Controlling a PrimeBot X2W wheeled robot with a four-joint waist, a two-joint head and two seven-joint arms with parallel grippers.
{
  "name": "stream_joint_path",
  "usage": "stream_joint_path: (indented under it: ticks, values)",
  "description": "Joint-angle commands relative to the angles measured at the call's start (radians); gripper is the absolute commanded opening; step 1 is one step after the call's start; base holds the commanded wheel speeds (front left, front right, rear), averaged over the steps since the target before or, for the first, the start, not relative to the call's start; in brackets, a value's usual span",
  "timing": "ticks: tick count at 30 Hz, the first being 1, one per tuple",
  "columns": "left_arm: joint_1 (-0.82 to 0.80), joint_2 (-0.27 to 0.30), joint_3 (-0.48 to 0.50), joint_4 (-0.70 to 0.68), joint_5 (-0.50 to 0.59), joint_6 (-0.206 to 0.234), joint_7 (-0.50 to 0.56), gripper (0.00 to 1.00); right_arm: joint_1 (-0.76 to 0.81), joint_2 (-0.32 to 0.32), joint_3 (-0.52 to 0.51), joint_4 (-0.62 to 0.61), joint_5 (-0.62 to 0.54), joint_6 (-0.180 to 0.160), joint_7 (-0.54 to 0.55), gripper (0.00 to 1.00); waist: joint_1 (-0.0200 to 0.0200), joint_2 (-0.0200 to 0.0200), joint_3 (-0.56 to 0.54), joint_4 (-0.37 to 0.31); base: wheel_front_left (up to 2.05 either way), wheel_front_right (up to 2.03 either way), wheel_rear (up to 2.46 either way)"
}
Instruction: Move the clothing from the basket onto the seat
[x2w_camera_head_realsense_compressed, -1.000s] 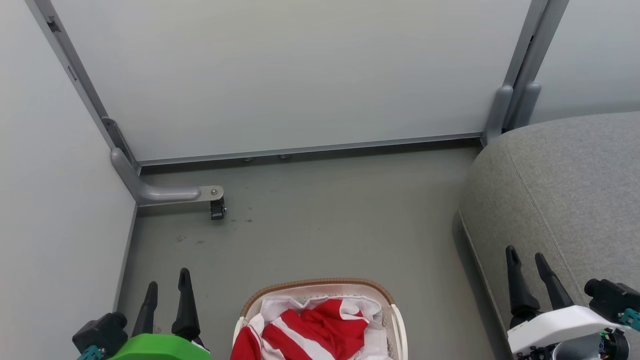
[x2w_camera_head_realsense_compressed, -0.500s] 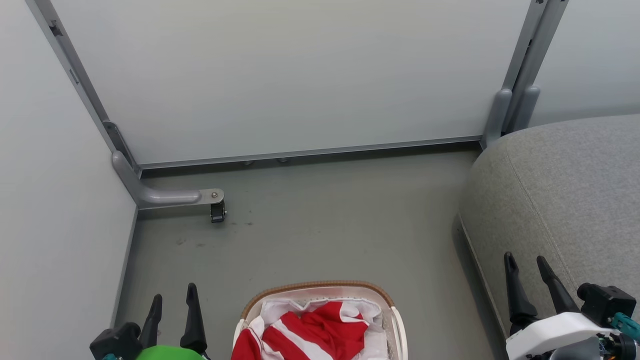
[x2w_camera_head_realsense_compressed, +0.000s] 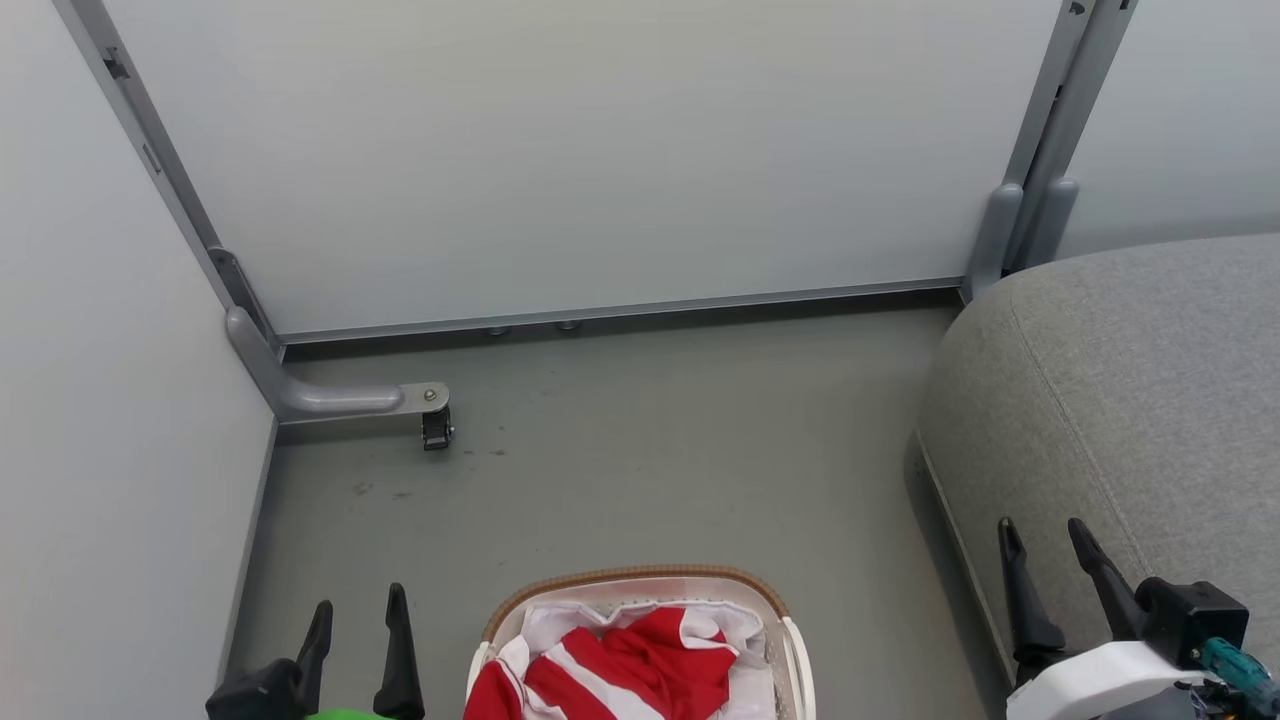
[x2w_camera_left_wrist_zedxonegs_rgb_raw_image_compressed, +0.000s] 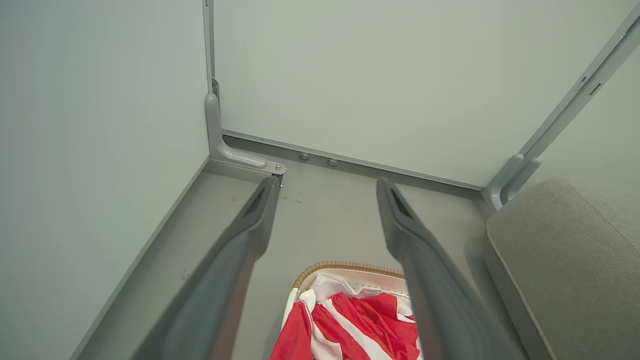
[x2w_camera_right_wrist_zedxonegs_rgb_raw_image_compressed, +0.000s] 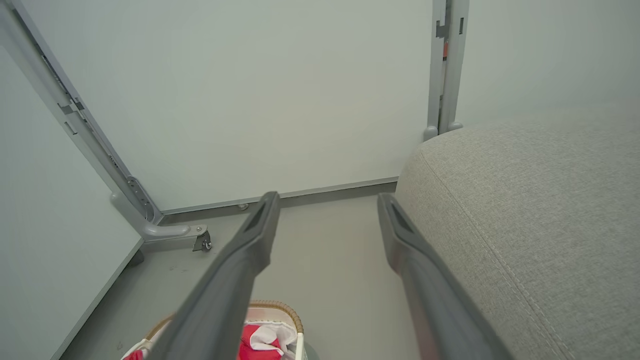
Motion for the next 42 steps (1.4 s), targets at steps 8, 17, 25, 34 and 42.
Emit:
stream_joint_path:
  ticks: [8, 17, 25, 34, 42]
  values:
    - [0.018, 0.008, 0.004, 0.010, 0.057, -0.007, -0.023, 1.00, 0.020, -0.006, 0.005, -0.010, -0.077, 0.000, -0.022, 1.00, 0.0000, 0.0000, 0.001, 0.000, 0.00, 0.00, 0.00]
    - [0.024, 0.008, 0.000, 0.020, 0.100, -0.010, -0.041, 1.00, 0.026, -0.007, 0.014, -0.013, -0.144, 0.000, -0.037, 1.00, 0.0000, 0.0000, -0.003, 0.002, 0.00, 0.00, 0.00]
    - [0.026, 0.008, -0.005, 0.023, 0.118, -0.009, -0.048, 1.00, 0.028, -0.008, 0.017, -0.014, -0.174, 0.000, -0.046, 1.00, 0.0000, 0.0000, -0.002, 0.001, 0.00, 0.00, 0.00]
    - [0.022, 0.008, -0.007, 0.029, 0.115, -0.013, -0.048, 1.00, 0.026, -0.008, 0.013, -0.014, -0.171, 0.000, -0.046, 1.00, 0.0000, 0.0000, 0.000, 0.001, 0.00, 0.00, 0.00]
    - [0.017, 0.008, -0.008, 0.031, 0.114, -0.010, -0.048, 1.00, 0.023, -0.008, 0.009, -0.015, -0.170, 0.000, -0.046, 1.00, 0.0000, 0.0000, 0.005, 0.002, 0.00, 0.00, 0.00]
